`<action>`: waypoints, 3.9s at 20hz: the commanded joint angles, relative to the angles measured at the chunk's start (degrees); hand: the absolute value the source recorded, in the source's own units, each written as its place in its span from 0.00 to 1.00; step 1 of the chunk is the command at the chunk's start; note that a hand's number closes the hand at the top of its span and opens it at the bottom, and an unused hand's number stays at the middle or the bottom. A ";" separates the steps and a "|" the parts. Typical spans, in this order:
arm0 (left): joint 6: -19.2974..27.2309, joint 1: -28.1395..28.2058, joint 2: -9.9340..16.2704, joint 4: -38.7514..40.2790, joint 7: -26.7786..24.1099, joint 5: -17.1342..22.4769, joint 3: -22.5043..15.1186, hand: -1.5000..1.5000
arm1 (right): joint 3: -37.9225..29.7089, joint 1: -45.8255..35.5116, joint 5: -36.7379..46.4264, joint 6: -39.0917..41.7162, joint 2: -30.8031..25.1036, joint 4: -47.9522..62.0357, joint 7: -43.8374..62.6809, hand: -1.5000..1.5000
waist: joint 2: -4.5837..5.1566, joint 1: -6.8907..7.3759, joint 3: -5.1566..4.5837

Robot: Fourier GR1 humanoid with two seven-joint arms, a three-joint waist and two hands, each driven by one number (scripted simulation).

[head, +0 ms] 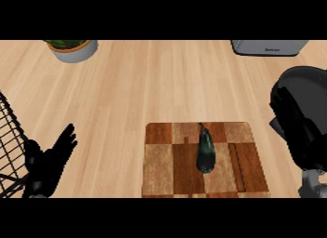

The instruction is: Pick the eggplant from the cutting board and place it in the pot

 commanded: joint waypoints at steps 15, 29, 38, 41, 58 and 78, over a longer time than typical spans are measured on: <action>0.17 -19.69 -1.36 -5.85 -10.47 0.35 10.37 0.50 | -0.80 -12.33 6.17 40.63 -15.70 24.70 -41.40 0.00 | 3.17 2.38 2.48; -1.21 -21.62 -3.65 -1.54 -11.34 -1.93 10.87 0.50 | 15.21 -29.73 31.16 41.37 -17.20 36.48 -45.87 0.00 | 2.25 1.64 2.12; -0.71 -19.98 -5.78 -5.51 -8.04 -4.22 12.66 0.50 | 15.25 -30.18 34.64 44.95 -11.97 32.68 -33.16 0.00 | 1.91 0.59 2.08; -3.86 -17.96 -6.18 -3.16 -11.24 -3.98 13.64 0.50 | 16.37 -29.84 38.28 44.36 -10.48 37.97 -36.41 0.00 | 2.05 0.77 2.08; -7.09 -17.74 -9.35 -4.16 -8.86 -8.84 18.47 0.50 | 12.98 -23.79 47.85 43.29 0.55 27.42 -29.03 0.00 | 1.91 0.33 2.06; -8.92 -20.52 -14.43 -2.28 -8.18 -13.42 20.28 0.50 | 11.17 -26.14 61.48 33.96 12.11 45.56 -37.07 0.00 | 2.03 0.57 2.09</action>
